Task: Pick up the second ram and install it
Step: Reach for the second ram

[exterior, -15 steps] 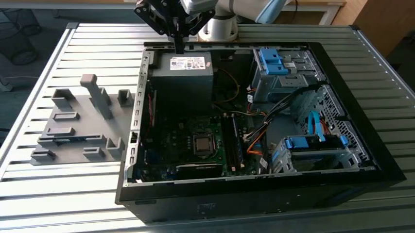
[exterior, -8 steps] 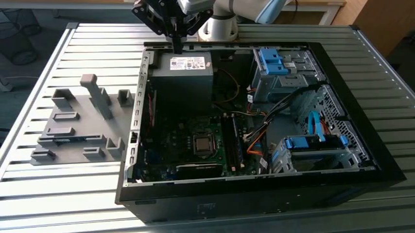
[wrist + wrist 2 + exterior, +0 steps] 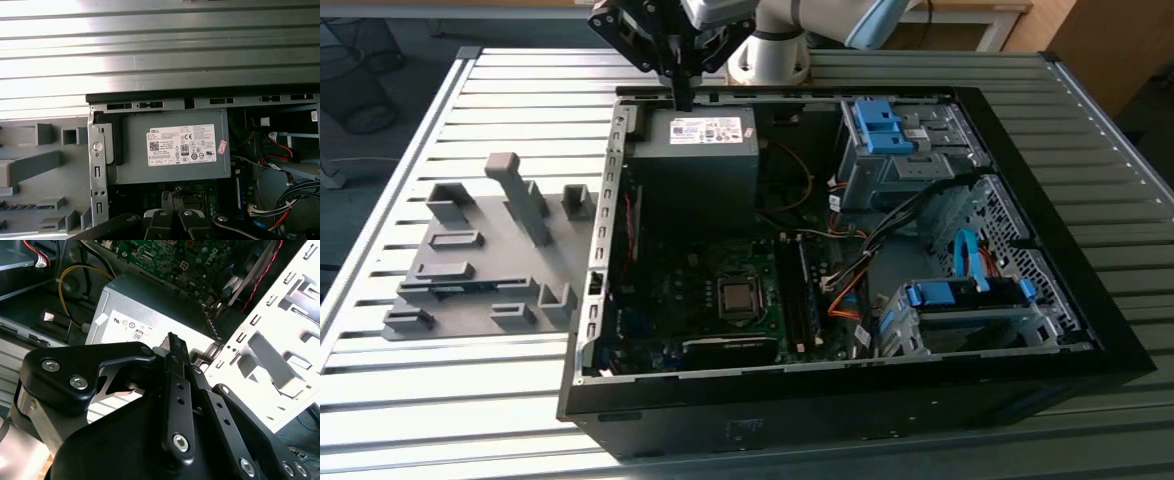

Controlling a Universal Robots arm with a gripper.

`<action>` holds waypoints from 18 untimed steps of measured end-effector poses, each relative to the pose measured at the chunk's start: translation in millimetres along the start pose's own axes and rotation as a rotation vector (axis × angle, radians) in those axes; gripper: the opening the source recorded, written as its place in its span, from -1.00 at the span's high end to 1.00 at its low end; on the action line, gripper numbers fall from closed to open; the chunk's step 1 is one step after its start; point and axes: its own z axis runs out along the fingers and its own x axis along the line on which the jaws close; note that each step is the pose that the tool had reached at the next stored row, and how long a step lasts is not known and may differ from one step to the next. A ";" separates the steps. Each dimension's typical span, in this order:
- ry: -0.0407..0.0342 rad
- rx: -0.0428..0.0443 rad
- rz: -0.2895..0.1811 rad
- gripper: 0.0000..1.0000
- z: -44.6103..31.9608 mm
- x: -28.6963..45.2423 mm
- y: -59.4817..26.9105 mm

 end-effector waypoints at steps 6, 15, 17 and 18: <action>0.0000 0.0000 0.000 0.79 0.0 1.7 -0.1; 0.0000 0.0000 0.000 0.79 -0.1 3.6 -0.3; 0.0000 0.0000 0.000 0.79 -0.1 4.1 -0.3; 0.0000 0.0000 0.000 0.79 -0.1 4.4 -0.3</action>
